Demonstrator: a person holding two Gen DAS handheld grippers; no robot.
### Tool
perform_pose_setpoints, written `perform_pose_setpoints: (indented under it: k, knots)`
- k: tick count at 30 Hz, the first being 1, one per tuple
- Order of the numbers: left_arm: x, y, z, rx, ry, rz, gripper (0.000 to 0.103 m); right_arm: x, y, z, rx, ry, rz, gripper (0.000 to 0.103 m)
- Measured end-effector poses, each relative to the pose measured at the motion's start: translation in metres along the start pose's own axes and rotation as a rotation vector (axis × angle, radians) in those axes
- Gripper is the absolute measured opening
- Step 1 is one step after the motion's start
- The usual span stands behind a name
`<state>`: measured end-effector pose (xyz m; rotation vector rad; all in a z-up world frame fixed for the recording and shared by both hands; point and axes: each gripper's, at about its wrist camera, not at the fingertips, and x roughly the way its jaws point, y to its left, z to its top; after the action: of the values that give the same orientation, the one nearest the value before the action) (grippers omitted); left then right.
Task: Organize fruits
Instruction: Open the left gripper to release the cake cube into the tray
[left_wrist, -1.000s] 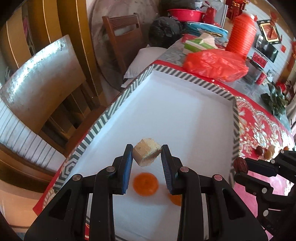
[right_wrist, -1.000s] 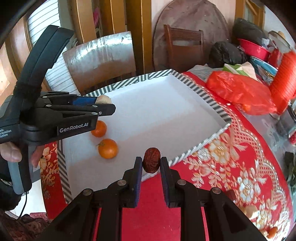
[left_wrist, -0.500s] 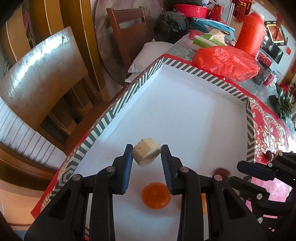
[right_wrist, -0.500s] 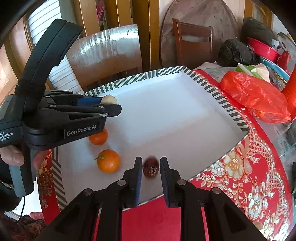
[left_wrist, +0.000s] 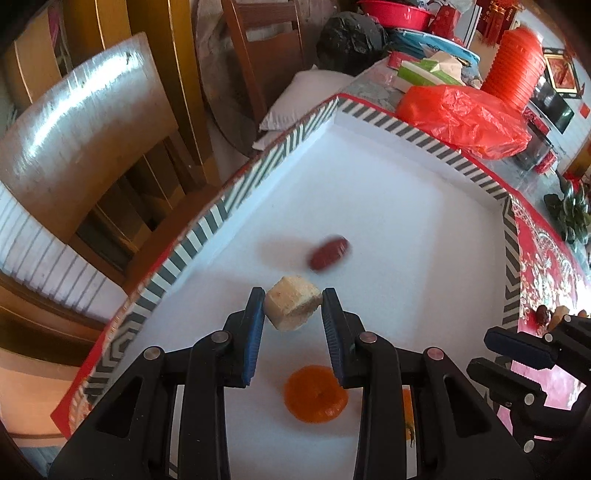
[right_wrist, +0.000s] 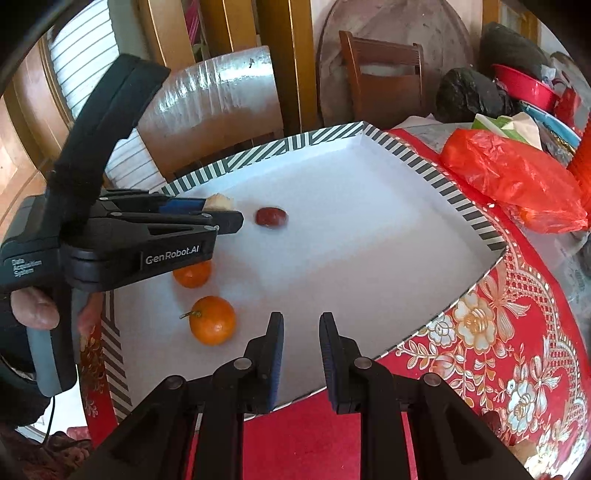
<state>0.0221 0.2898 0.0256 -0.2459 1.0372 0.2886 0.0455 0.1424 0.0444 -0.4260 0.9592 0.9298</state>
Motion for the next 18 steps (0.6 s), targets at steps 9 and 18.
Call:
perform_pose_setpoints:
  k: [9, 18]
  knots:
    - [-0.008, -0.01, -0.006, 0.018, -0.032, 0.017, 0.049, -0.009, 0.0, -0.01, 0.021, -0.012, 0.0, 0.02]
    - [-0.028, -0.018, -0.008, 0.028, -0.077, 0.012, 0.055, -0.024, 0.0, -0.019, 0.042, -0.041, 0.008, 0.029]
